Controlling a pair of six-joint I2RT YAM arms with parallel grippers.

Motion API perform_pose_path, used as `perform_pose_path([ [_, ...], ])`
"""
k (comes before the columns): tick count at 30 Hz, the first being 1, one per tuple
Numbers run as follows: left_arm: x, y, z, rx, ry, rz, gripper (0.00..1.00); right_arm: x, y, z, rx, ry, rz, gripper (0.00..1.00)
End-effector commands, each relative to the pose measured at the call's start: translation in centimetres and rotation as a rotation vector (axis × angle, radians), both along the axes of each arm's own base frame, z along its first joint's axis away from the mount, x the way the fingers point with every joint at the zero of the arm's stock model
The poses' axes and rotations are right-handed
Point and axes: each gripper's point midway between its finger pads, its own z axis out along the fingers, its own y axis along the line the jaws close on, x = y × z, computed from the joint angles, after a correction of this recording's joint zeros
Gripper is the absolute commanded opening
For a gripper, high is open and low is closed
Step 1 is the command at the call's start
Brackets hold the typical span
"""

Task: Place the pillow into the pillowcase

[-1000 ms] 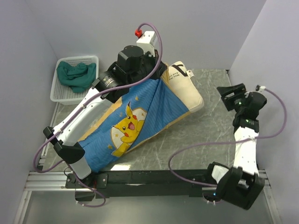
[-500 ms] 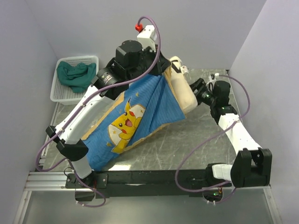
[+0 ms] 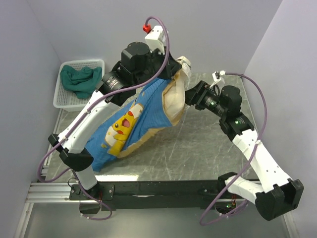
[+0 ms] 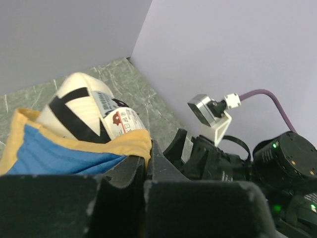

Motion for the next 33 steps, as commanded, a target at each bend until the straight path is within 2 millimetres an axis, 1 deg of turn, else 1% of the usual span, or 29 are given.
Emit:
perform_pose_path([
  [1,-1.9,0.9,6.8,-0.168,-0.152,-0.036,0.04,-2.2,1.4,0.0,-0.071,-0.042,0.045,0.77],
  [3,-1.9,0.9,6.8,-0.171,-0.155,-0.038,0.04,-1.8,1.6,-1.4,-0.127,-0.017,0.015,0.78],
  [7,-2.0,0.8,6.7,-0.171,-0.148,-0.041,0.04,-1.0,1.3,-4.7,-0.249,0.034,-0.029,0.80],
  [11,-2.1,0.9,6.8,-0.174,-0.149,-0.044,0.04,-0.7,2.0,-7.0,-0.254,0.078,-0.002,0.81],
  [12,-2.0,0.9,6.8,-0.175,-0.148,-0.041,0.04,-0.7,2.0,-8.1,-0.262,0.097,0.001,0.81],
  [14,-2.1,0.9,7.0,-0.176,-0.151,-0.043,0.04,-0.4,2.3,-9.0,-0.258,0.115,0.004,0.82],
  [15,-2.1,0.9,7.1,-0.179,-0.152,-0.044,0.04,-0.5,2.4,-10.1,-0.257,0.138,0.009,0.82],
  [17,-2.1,0.9,7.1,-0.181,-0.152,-0.046,0.04,-0.4,2.9,-10.6,-0.238,0.146,0.023,0.83],
  [18,-2.1,0.8,7.0,-0.180,-0.151,-0.046,0.04,-0.5,3.0,-11.3,-0.223,0.169,0.021,0.83],
  [19,-2.1,0.8,7.1,-0.184,-0.151,-0.049,0.04,-0.1,3.1,-11.3,-0.208,0.160,0.012,0.83],
  [21,-2.1,0.8,7.1,-0.187,-0.149,-0.048,0.04,0.1,3.3,-11.8,-0.179,0.179,0.003,0.83],
  [26,-2.3,1.1,7.3,-0.184,-0.154,-0.046,0.04,1.5,3.9,-11.4,-0.110,0.178,-0.028,0.82],
  [28,-2.4,1.2,7.2,-0.177,-0.155,-0.044,0.04,2.3,3.4,-11.3,-0.089,0.180,-0.073,0.76],
  [29,-2.3,1.4,7.2,-0.174,-0.153,-0.038,0.04,2.6,3.2,-11.2,-0.081,0.180,-0.087,0.66],
  [30,-2.4,1.6,7.4,-0.174,-0.161,-0.035,0.04,3.2,2.6,-10.9,-0.071,0.179,-0.113,0.57],
  [31,-2.5,1.8,7.4,-0.171,-0.162,-0.028,0.04,3.6,2.1,-10.8,-0.073,0.183,-0.130,0.45],
  [32,-2.5,2.0,7.4,-0.168,-0.165,-0.020,0.04,3.9,1.8,-10.3,-0.069,0.180,-0.135,0.17],
  [33,-2.6,2.2,7.5,-0.161,-0.173,-0.020,0.04,4.3,1.6,-8.8,-0.059,0.153,-0.140,0.06],
])
